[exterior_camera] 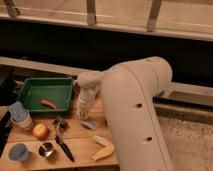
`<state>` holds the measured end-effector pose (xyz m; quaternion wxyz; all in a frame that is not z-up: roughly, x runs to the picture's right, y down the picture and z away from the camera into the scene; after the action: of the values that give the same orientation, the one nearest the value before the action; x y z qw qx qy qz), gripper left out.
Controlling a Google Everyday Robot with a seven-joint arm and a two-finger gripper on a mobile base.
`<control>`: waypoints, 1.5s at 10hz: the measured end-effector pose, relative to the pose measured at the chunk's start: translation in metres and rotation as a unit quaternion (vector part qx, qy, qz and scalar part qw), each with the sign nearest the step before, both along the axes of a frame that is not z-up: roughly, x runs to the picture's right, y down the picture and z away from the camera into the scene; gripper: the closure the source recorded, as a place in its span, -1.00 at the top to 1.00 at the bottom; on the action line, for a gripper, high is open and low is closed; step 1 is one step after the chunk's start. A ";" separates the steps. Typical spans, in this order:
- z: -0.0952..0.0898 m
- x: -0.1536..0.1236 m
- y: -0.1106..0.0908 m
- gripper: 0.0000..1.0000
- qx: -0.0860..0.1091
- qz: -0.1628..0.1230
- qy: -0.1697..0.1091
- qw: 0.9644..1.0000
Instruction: Wipe table surface with towel
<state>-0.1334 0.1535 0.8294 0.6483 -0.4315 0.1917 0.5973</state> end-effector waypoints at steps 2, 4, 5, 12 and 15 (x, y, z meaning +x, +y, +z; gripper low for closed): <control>-0.024 -0.028 0.005 -1.00 0.011 -0.016 -0.049 0.999; -0.033 -0.032 0.019 -1.00 0.001 -0.024 -0.061 0.998; -0.034 -0.025 0.026 -1.00 -0.007 -0.028 -0.056 0.998; -0.013 0.098 0.012 -1.00 -0.024 0.021 0.030 0.999; -0.015 0.081 -0.003 -1.00 -0.006 0.025 0.007 1.000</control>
<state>-0.0524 0.1508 0.8146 0.6293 -0.4358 0.1887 0.6151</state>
